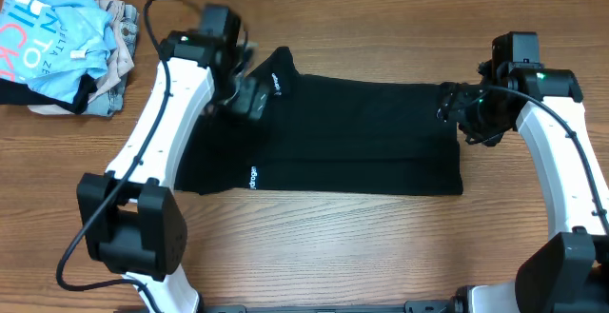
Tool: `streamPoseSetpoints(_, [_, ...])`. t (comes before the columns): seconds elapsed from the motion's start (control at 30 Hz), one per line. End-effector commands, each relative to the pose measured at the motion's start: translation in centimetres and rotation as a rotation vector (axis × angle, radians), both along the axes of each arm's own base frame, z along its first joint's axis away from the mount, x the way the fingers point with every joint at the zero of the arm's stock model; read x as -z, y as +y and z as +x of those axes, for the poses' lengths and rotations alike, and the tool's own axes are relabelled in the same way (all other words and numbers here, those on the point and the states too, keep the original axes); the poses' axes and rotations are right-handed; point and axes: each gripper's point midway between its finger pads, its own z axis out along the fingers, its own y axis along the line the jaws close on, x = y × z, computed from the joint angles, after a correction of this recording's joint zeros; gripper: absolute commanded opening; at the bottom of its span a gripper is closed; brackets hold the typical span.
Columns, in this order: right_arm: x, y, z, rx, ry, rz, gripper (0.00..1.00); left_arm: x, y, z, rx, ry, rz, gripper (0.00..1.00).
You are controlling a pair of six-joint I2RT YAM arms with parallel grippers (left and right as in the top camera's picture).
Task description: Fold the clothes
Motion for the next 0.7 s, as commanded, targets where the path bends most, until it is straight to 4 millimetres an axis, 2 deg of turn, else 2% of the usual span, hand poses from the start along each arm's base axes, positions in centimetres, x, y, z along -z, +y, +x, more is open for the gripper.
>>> streamPoseSetpoints(0.0, [-1.2, -0.3, 0.8, -0.006, -0.053, -0.019, 0.70, 1.6, -4.1, 1.8, 0.192, -0.045, -0.098, 1.00])
streamPoseSetpoints(0.13, [-1.1, -0.3, 0.8, -0.005, -0.051, -0.019, 0.71, 5.5, -6.0, 4.2, 0.222, -0.071, -0.070, 1.00])
streamPoseSetpoints(0.27, [-1.1, -0.3, 0.8, -0.005, -0.051, -0.019, 0.72, 9.2, -7.5, 4.7, 0.345, -0.060, -0.001, 0.98])
streamPoseSetpoints(0.47, [-1.1, -0.3, 0.8, -0.005, -0.050, -0.019, 0.74, 11.3, -6.6, 6.3, 0.331, -0.105, 0.153, 0.93])
streamPoseSetpoints(0.57, [-1.0, -0.3, 0.7, -0.005, -0.047, -0.019, 0.74, 12.1, -6.7, 6.8, 0.318, -0.114, 0.151, 0.86])
streamPoseSetpoints(0.67, [-1.0, -0.3, 0.7, -0.005, -0.048, -0.019, 0.75, 12.6, -6.0, 7.2, 0.260, -0.120, 0.179, 0.82])
